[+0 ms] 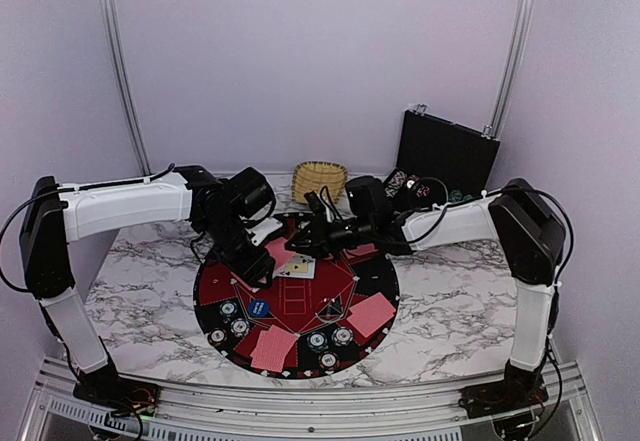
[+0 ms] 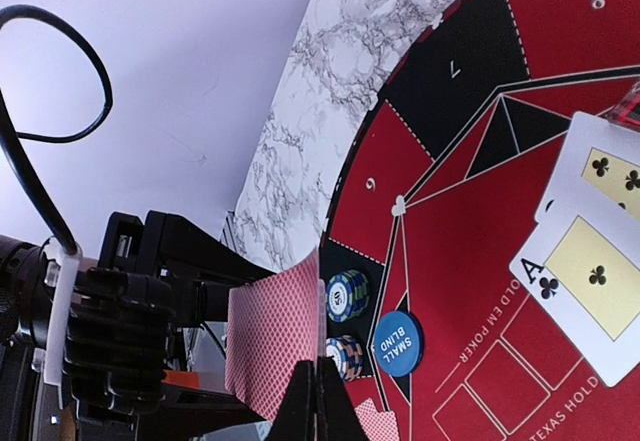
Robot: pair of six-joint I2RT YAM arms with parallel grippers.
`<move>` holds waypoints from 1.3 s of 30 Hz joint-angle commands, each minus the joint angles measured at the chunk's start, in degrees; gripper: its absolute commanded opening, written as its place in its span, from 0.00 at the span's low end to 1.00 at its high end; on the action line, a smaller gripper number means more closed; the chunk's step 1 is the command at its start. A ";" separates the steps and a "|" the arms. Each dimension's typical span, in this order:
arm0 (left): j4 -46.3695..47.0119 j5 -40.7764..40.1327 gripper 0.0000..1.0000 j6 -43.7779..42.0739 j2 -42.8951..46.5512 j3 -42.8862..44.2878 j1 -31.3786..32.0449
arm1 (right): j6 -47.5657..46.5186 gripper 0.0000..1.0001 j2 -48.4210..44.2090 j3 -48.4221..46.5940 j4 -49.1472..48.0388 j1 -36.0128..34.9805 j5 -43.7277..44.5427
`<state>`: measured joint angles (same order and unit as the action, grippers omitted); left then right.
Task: Distribute texas hold em gaming equipment
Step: Pick up the poker card from the face-down deck piles, then flop the poker card in the community card area.
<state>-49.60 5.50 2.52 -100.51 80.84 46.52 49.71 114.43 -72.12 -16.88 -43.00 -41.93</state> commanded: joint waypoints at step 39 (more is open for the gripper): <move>0.39 -1.41 0.37 3.55 2.19 -4.39 -9.14 | -13.72 0.00 -13.60 2.29 28.60 -2.49 43.41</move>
<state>-49.41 4.43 5.48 -100.47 76.66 37.91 41.01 99.83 -64.86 0.43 -41.39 -14.20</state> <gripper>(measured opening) 0.665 0.007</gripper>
